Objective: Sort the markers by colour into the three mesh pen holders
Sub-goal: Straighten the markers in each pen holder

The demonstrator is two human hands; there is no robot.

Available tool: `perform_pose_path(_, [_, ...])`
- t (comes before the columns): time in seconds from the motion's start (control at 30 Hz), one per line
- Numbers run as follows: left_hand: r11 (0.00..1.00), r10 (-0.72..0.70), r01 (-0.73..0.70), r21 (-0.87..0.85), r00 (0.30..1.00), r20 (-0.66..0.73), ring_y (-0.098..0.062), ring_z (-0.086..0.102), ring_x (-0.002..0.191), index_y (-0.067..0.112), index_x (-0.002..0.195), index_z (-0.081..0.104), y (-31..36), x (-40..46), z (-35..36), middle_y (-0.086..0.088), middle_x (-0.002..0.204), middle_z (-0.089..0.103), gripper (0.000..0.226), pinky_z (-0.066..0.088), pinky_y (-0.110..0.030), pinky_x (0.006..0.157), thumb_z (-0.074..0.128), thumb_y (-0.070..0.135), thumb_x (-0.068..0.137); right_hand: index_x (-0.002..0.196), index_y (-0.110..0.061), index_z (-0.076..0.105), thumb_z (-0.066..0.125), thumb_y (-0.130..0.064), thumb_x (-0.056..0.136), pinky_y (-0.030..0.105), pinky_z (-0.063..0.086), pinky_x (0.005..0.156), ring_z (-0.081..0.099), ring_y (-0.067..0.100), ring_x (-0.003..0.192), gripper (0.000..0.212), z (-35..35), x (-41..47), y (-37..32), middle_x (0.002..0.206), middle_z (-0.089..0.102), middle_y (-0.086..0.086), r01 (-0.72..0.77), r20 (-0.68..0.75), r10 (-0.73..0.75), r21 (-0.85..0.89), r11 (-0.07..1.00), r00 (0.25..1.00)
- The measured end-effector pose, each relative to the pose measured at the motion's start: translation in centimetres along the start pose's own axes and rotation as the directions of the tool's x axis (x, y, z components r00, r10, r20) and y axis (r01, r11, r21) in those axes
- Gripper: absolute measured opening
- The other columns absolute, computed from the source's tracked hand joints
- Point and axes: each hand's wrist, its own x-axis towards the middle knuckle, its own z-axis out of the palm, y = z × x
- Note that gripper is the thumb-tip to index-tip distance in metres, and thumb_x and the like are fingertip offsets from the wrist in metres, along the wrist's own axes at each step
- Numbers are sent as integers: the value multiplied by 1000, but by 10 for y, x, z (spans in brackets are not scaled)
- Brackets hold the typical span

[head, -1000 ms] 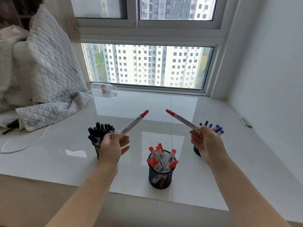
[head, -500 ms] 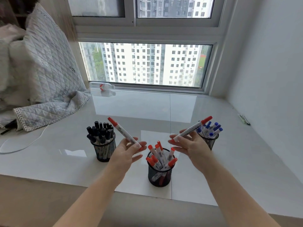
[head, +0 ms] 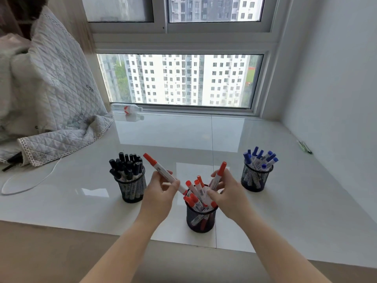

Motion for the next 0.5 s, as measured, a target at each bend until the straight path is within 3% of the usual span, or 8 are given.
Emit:
perform_pose_path(0.1, [999,37,-37,40,999,-15,5,63,73,31,92,44,2,-1,1,9,85,67,25,43,-5,61,64,19,85,106,-27,36,69,-12,74,27,54,56,62,10,66,48,3,-3,2,81,57,-7,27,-83,-34,-82,996,996])
perform_pose_path(0.17, [998,42,-41,42,999,-11,3,65,74,31,92,43,2,-1,3,10,85,69,26,45,-8,64,64,18,84,111,-26,32,67,-13,76,33,54,56,63,16,61,52,6,-5,3,77,59,-4,85,-82,-104,-209,974,991])
perform_pose_path(0.23, [999,36,-36,17,999,0,-2,67,75,30,91,43,1,-2,4,6,89,69,20,50,-21,68,60,21,88,114,-27,29,65,-14,79,32,53,53,63,15,57,52,10,-7,3,72,59,-3,112,-80,-133,-231,967,988])
perform_pose_path(0.4, [996,17,-17,-85,1000,5,-6,70,75,29,89,45,2,-7,4,2,90,69,7,49,-15,60,42,31,94,113,-28,31,53,-20,90,25,52,48,64,10,53,33,10,-10,2,64,54,-11,135,-142,-159,-166,977,977])
perform_pose_path(0.5, [997,47,-49,-58,998,-37,-3,68,75,29,88,50,4,-10,5,10,85,67,9,52,-16,61,45,36,90,108,-28,35,42,-25,95,30,48,52,62,13,56,15,10,-14,1,67,59,-7,149,-51,-160,-179,973,986])
